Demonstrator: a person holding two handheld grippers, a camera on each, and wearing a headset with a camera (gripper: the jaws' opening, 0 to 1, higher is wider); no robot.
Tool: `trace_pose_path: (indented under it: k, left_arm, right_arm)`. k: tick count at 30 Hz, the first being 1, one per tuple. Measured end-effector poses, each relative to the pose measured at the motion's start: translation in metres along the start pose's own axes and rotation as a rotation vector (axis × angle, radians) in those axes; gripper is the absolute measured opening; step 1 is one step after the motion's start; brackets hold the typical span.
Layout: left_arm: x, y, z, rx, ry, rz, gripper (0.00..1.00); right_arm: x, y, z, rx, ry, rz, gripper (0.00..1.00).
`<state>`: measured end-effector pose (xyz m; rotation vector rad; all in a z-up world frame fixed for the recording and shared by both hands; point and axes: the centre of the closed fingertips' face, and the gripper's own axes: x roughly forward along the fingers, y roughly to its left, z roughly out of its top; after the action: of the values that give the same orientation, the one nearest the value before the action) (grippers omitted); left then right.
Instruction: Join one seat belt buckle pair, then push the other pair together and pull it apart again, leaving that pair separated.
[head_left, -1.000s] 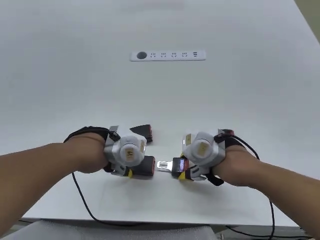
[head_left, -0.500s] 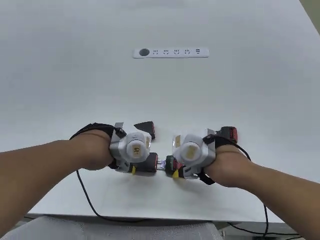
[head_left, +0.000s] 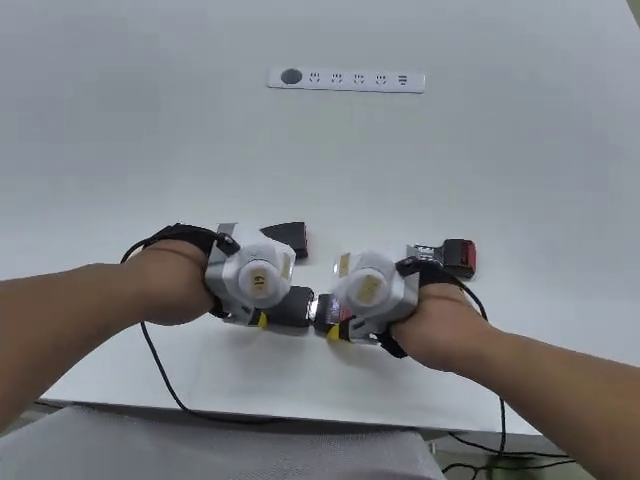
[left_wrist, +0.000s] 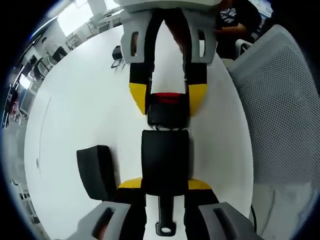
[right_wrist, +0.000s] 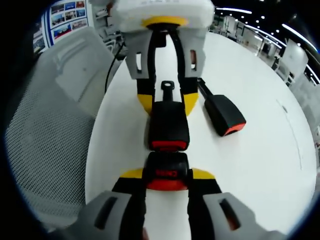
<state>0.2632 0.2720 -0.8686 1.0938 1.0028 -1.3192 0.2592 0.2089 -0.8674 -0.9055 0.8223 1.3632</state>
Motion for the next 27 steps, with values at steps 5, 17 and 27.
trace_pose_path:
  k: [5,17,27]
  left_arm:
    - [-0.001,0.001,0.0,0.017,-0.026,-0.003,0.27]
    - [-0.002,0.005,-0.001,-0.028,-0.108,0.033,0.26]
    - [-0.004,0.006,-0.001,-0.102,-0.205,0.063,0.31]
  right_arm:
    - [-0.003,0.0,-0.002,0.031,-0.054,0.026,0.29]
    - [-0.009,-0.003,-0.007,0.051,-0.123,-0.003,0.29]
    - [-0.009,-0.009,0.0,0.051,-0.113,0.072,0.34]
